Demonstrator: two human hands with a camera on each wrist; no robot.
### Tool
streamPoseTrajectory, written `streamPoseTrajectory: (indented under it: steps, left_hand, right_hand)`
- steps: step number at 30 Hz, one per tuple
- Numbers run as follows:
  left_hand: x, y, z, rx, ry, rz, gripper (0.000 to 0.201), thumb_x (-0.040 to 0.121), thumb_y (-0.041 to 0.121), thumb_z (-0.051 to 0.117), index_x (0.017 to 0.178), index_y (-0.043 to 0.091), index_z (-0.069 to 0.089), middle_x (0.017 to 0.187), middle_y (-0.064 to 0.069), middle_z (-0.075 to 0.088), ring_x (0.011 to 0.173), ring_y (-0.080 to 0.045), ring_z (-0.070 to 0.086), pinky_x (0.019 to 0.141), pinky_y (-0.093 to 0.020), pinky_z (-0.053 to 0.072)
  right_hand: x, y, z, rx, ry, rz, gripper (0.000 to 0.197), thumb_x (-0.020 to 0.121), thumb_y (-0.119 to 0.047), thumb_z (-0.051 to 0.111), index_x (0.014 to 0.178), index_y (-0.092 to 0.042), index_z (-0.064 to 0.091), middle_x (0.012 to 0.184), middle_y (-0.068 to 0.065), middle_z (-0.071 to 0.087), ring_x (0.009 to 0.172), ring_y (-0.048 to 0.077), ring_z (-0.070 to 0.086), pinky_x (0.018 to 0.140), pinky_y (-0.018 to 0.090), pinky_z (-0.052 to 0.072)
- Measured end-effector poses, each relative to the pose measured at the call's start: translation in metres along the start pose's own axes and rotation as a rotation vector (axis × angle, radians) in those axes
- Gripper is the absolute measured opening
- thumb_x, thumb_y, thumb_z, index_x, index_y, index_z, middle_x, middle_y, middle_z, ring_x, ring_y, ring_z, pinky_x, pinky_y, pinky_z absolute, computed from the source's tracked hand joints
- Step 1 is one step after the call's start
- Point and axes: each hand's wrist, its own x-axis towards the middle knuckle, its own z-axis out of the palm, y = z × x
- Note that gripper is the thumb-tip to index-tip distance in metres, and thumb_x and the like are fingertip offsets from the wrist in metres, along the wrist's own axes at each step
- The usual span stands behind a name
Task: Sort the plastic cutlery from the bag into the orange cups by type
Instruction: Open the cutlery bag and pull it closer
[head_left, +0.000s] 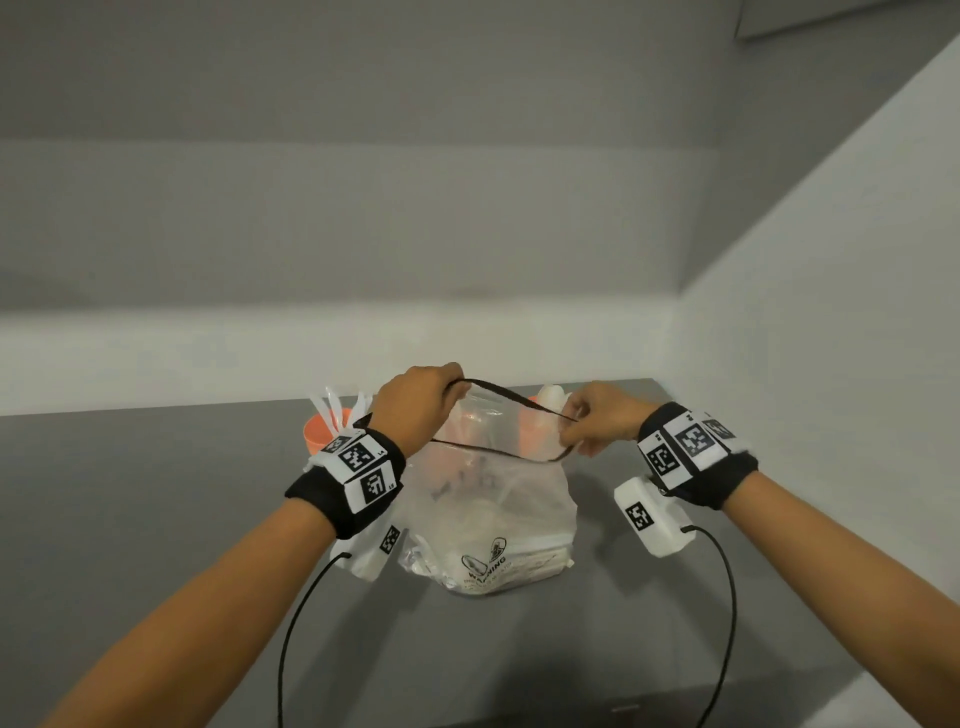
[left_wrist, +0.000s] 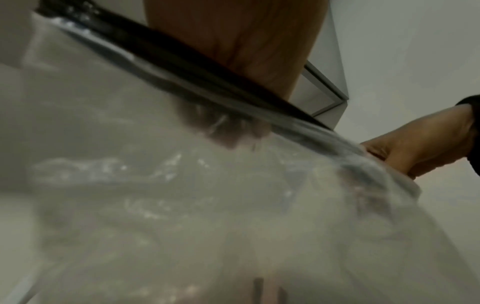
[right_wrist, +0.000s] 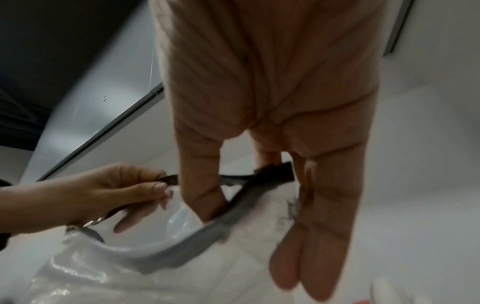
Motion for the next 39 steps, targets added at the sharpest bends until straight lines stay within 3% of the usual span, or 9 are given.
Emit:
streamPoseTrajectory:
  steps: [6, 12, 17, 21, 25, 27, 29, 35, 39]
  left_hand:
    - [-0.023, -0.006, 0.015, 0.271, -0.156, 0.022, 0.050, 0.080, 0.061, 0.055, 0.107, 0.019, 0.055, 0.102, 0.000, 0.065, 0.093, -0.022, 0.062, 0.079, -0.032, 0.043]
    - [-0.051, -0.024, 0.043, 0.189, -0.417, -0.237, 0.022, 0.090, 0.027, 0.052, 0.106, 0.012, 0.056, 0.104, -0.007, 0.064, 0.093, -0.023, 0.060, 0.078, -0.030, 0.045]
    - [-0.051, -0.047, 0.050, -0.632, -0.188, -0.766, 0.009, 0.094, 0.008, 0.045, 0.094, 0.007, 0.054, 0.074, -0.010, 0.060, 0.057, -0.022, 0.058, 0.050, -0.025, 0.053]
    - [-0.041, -0.054, 0.053, -1.407, -0.070, -1.079, 0.023, 0.093, -0.004, 0.041, 0.104, 0.008, 0.056, 0.087, -0.010, 0.059, 0.066, -0.019, 0.062, 0.054, -0.028, 0.057]
    - [-0.042, -0.047, 0.056, -1.662, -0.134, -1.183, 0.022, 0.096, 0.008, 0.041, 0.103, 0.001, 0.060, 0.081, -0.013, 0.062, 0.076, -0.023, 0.057, 0.072, -0.038, 0.053]
    - [-0.044, -0.044, 0.057, -1.702, -0.210, -1.160, 0.018, 0.094, 0.011, 0.047, 0.099, 0.001, 0.061, 0.080, -0.016, 0.067, 0.079, -0.026, 0.060, 0.069, -0.041, 0.054]
    - [-0.050, -0.045, 0.057, -1.468, -0.235, -1.088, 0.011, 0.091, 0.007, 0.052, 0.098, 0.001, 0.059, 0.081, -0.014, 0.069, 0.081, -0.026, 0.060, 0.069, -0.038, 0.055]
    - [-0.083, -0.044, 0.071, -1.089, -0.750, -0.763, 0.042, 0.073, 0.036, 0.075, 0.098, 0.005, 0.064, 0.088, -0.007, 0.072, 0.074, -0.016, 0.069, 0.061, -0.024, 0.055]
    - [-0.087, -0.049, 0.073, -1.346, -0.662, -0.945, 0.024, 0.086, 0.028, 0.059, 0.097, 0.007, 0.061, 0.073, -0.006, 0.072, 0.060, -0.016, 0.069, 0.055, -0.028, 0.059]
  right_hand:
    - [-0.002, 0.010, 0.006, 0.793, 0.003, 0.122, 0.011, 0.094, -0.005, 0.050, 0.083, -0.007, 0.054, 0.080, 0.010, 0.060, 0.054, 0.012, 0.065, 0.051, 0.020, 0.056]
    - [-0.004, 0.016, 0.019, 1.513, 0.028, 0.209, 0.019, 0.096, 0.000, 0.036, 0.084, 0.001, 0.051, 0.077, 0.019, 0.058, 0.051, 0.027, 0.068, 0.048, 0.034, 0.057]
    - [-0.014, 0.025, 0.035, 1.248, -0.024, 0.181, 0.022, 0.091, -0.002, 0.038, 0.081, -0.005, 0.057, 0.061, 0.003, 0.055, 0.039, 0.009, 0.054, 0.040, 0.021, 0.051]
    - [-0.026, 0.034, 0.061, 0.519, -0.286, 0.130, 0.040, 0.091, -0.016, 0.050, 0.052, -0.019, 0.047, 0.037, -0.010, 0.037, 0.032, 0.003, 0.033, 0.037, 0.015, 0.027]
    - [-0.026, 0.043, 0.075, 0.506, -0.424, 0.128, 0.038, 0.086, -0.024, 0.062, 0.049, -0.019, 0.061, 0.039, -0.011, 0.042, 0.033, 0.001, 0.036, 0.037, 0.013, 0.028]
    - [-0.026, 0.047, 0.069, 0.753, -0.381, 0.166, 0.014, 0.082, -0.024, 0.063, 0.079, -0.015, 0.073, 0.055, -0.004, 0.059, 0.046, 0.005, 0.052, 0.045, 0.014, 0.044]
    - [-0.021, 0.057, 0.062, 1.078, -0.239, 0.214, 0.039, 0.068, -0.020, 0.075, 0.102, -0.004, 0.063, 0.073, 0.007, 0.066, 0.060, 0.017, 0.065, 0.054, 0.027, 0.058]
    - [0.000, 0.056, 0.065, 1.594, 0.026, 0.291, 0.024, 0.085, -0.021, 0.056, 0.095, 0.001, 0.054, 0.093, 0.017, 0.057, 0.084, 0.030, 0.064, 0.065, 0.045, 0.057]
    - [0.014, 0.059, 0.078, 1.607, 0.015, 0.174, 0.076, 0.021, -0.014, 0.094, 0.089, -0.003, 0.061, 0.085, 0.013, 0.063, 0.062, 0.022, 0.068, 0.057, 0.031, 0.058]
